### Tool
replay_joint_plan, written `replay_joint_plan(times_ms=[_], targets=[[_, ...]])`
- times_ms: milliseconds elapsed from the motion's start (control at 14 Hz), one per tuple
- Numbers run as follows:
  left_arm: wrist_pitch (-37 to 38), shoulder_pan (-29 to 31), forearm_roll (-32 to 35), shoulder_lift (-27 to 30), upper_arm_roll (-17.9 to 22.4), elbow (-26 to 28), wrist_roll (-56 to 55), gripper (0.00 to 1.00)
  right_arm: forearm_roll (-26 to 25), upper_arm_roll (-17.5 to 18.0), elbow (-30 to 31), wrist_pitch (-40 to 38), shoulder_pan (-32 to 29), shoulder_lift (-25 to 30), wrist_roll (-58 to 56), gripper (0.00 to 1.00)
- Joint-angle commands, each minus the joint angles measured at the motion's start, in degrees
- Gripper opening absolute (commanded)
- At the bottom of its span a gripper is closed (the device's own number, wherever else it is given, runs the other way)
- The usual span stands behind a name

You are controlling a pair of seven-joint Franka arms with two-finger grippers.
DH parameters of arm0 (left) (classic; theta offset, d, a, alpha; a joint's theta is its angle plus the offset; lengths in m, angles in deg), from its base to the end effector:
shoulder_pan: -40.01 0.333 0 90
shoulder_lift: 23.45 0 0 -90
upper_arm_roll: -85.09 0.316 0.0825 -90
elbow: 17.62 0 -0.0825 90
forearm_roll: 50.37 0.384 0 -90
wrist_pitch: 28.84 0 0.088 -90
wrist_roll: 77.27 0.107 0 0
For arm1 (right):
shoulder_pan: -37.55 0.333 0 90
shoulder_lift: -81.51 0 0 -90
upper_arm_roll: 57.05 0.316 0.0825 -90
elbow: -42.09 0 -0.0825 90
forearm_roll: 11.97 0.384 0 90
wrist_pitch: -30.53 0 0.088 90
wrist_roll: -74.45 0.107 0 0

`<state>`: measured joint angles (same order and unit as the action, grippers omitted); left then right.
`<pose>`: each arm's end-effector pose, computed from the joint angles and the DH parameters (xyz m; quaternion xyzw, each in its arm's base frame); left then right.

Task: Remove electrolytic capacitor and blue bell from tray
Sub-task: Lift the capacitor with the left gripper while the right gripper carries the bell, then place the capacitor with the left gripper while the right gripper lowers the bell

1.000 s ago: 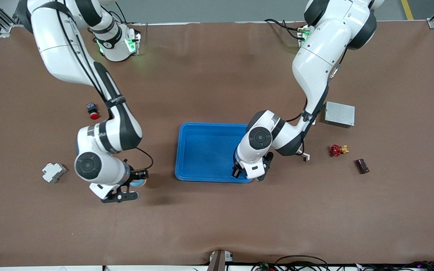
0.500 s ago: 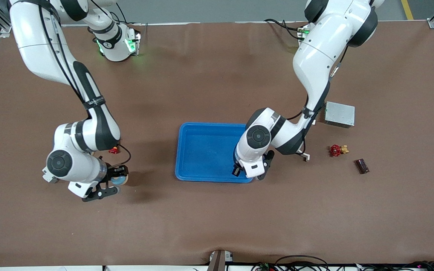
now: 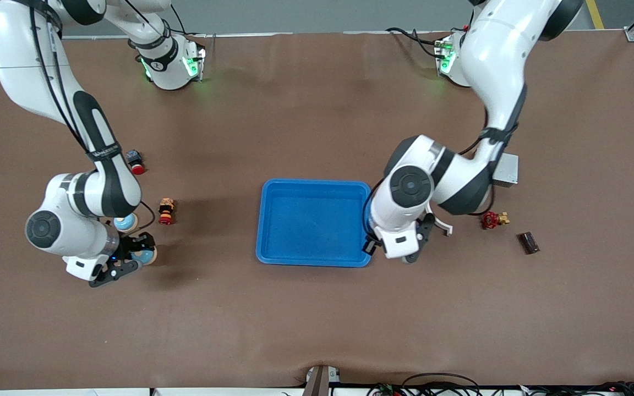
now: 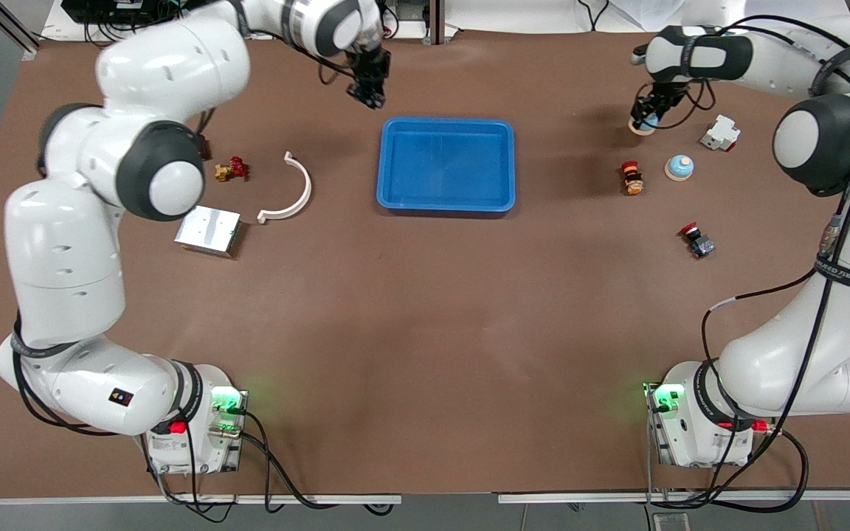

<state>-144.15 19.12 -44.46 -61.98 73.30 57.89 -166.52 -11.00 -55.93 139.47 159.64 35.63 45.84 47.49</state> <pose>0.6405 -0.3627 0.3497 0.8795 0.4753 -0.0057 0.0237 0.6686 -0.0101 0.2270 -0.9750 -0.2191 0.0304 0.0200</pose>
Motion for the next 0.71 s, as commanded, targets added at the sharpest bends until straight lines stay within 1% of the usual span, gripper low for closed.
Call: replay_joint_plan(times_ms=[0, 143, 286, 429, 571, 643], targets=[[0.1, 4.4, -2.2, 10.8, -0.6, 12.4, 9.7, 0.0, 0.3, 1.1, 4.3, 0.8, -4.5, 3.8, -7.5, 0.0], [0.1, 8.0, -3.4, 15.4, -0.6, 17.9, 17.4, 0.0, 0.3, 1.2, 4.7, 2.4, -6.2, 3.3, -10.3, 0.0], [-0.2, 10.6, -3.5, 18.1, -0.6, 22.0, 23.2, 0.0, 0.3, 1.2, 6.6, 5.7, -6.3, 3.3, -10.9, 0.0], [-0.9, 14.0, -3.5, 20.9, -0.6, 27.2, 31.7, 0.0, 0.3, 1.3, 6.8, 6.9, -7.4, 3.1, -12.6, 0.0], [-1.2, 17.1, -3.5, 22.5, -0.6, 30.6, 39.8, 0.0, 0.3, 1.3, 6.8, 7.5, -7.6, 3.0, -13.0, 0.0], [-1.6, 17.9, -3.4, 22.5, -0.5, 31.4, 43.3, 0.0, 0.3, 1.3, 6.8, 7.6, -7.7, 2.9, -13.2, 0.0]])
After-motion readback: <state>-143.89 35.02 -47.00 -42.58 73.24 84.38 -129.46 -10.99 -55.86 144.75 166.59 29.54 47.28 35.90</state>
